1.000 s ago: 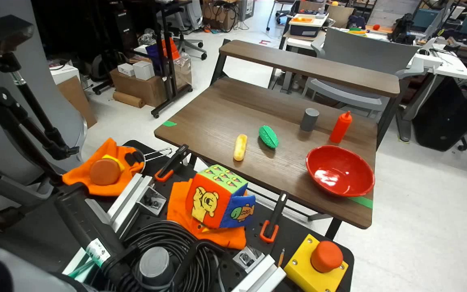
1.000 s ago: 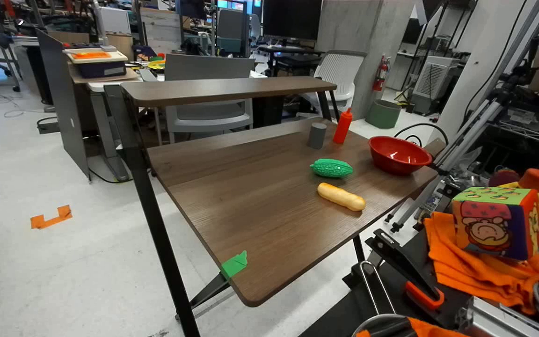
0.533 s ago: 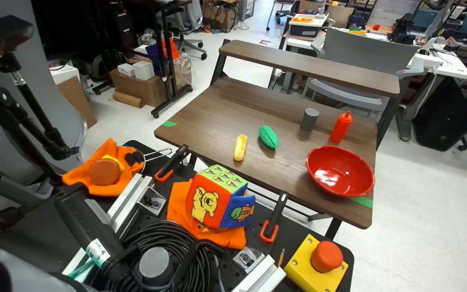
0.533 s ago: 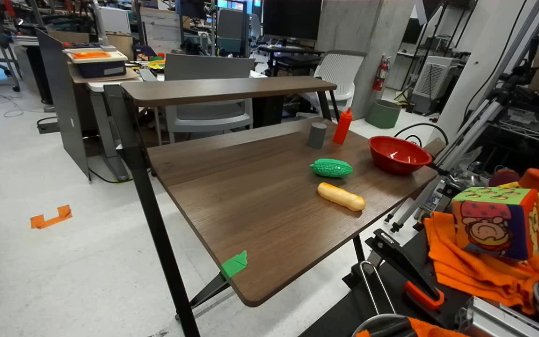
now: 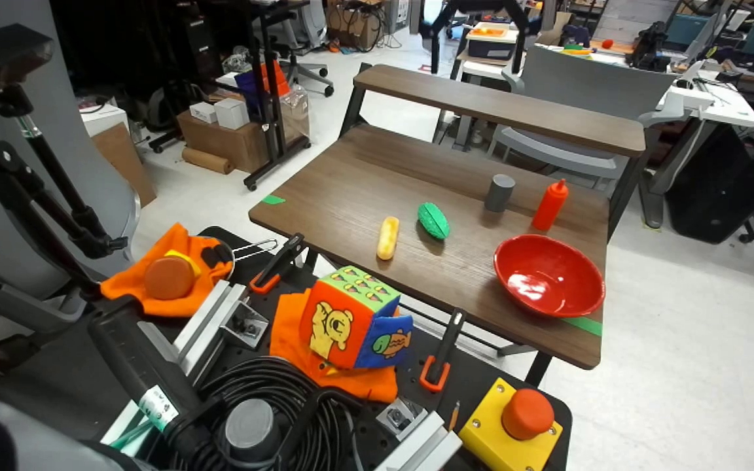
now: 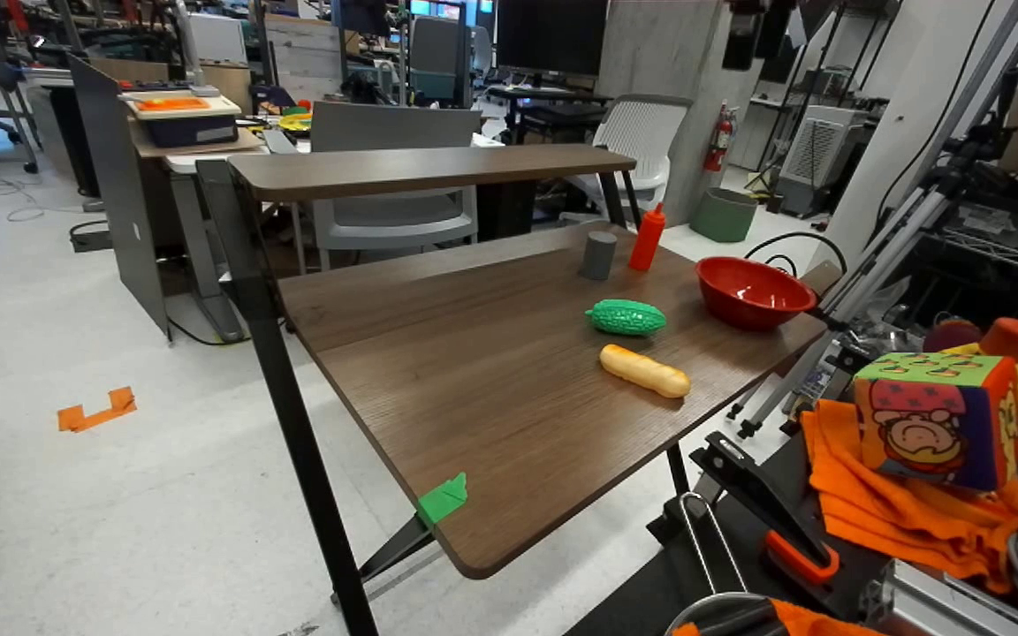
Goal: Put the green object in the red bowl
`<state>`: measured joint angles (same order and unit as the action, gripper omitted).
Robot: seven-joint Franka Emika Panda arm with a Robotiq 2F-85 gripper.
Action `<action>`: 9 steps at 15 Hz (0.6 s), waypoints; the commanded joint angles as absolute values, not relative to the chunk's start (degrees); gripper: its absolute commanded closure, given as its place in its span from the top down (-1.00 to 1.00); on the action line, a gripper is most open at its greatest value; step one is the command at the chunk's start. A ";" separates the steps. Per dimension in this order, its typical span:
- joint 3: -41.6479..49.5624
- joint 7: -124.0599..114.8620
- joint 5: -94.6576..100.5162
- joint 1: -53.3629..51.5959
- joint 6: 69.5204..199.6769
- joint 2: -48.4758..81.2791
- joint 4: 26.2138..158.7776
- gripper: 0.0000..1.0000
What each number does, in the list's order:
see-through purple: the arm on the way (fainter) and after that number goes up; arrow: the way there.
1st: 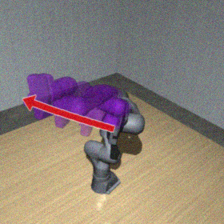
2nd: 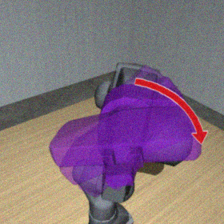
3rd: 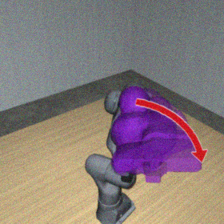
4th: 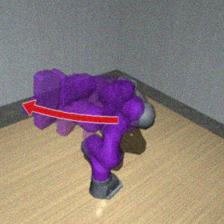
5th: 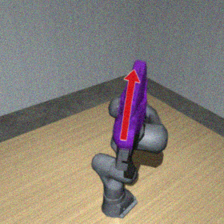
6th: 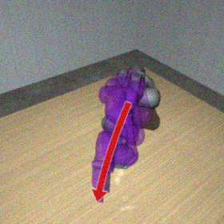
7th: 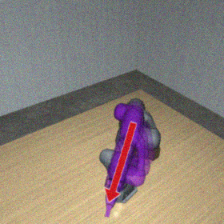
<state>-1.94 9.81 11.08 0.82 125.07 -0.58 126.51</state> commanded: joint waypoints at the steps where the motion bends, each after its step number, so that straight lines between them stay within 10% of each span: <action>1: -0.51 13.10 10.54 1.15 133.76 7.28 125.30 1.00; 9: -0.56 16.99 11.86 1.48 138.98 23.52 118.30 1.00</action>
